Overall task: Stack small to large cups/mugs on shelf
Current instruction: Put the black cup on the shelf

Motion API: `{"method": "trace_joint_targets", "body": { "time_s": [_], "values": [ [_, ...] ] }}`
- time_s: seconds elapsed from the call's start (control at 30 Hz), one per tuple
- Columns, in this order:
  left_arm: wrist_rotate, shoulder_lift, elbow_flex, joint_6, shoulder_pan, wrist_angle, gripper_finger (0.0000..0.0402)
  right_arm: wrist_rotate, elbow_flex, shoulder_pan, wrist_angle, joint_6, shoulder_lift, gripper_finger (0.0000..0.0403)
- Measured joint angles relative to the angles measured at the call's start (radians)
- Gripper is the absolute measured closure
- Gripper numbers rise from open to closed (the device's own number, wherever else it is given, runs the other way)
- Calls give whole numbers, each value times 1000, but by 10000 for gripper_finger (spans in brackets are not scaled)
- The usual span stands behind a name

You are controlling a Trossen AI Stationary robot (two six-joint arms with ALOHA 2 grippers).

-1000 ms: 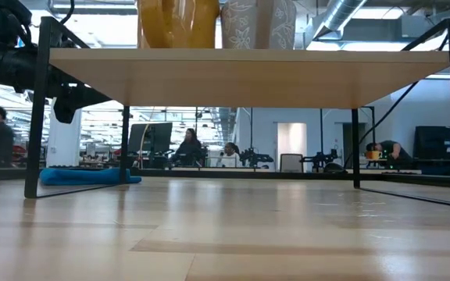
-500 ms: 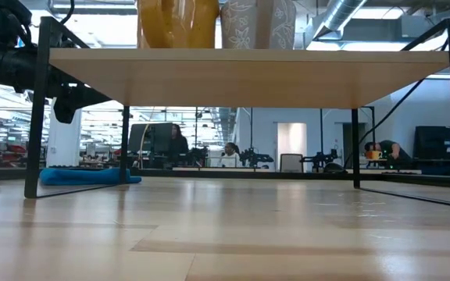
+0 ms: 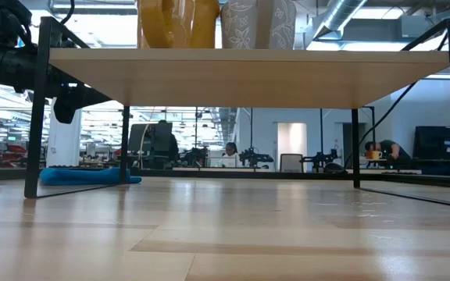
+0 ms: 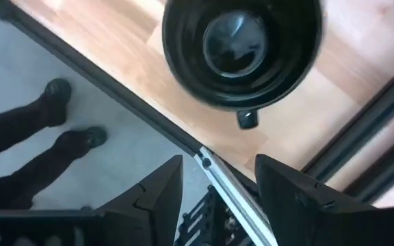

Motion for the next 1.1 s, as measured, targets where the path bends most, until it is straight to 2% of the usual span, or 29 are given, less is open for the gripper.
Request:
{"method": "trace_joint_targets", "body": {
  "time_s": [0.13,0.37,0.8,1.1],
  "values": [
    [0,0,0,-1,0,0,223,-10,-62,8,89,3,31,198],
    [0,0,0,-2,0,0,223,-35,-83,39,109,62,87,205],
    [0,0,0,-2,0,0,223,-83,-88,36,101,76,207,210],
    [0,0,0,-2,0,0,223,-84,-131,12,69,72,208,213]
  ]
}}
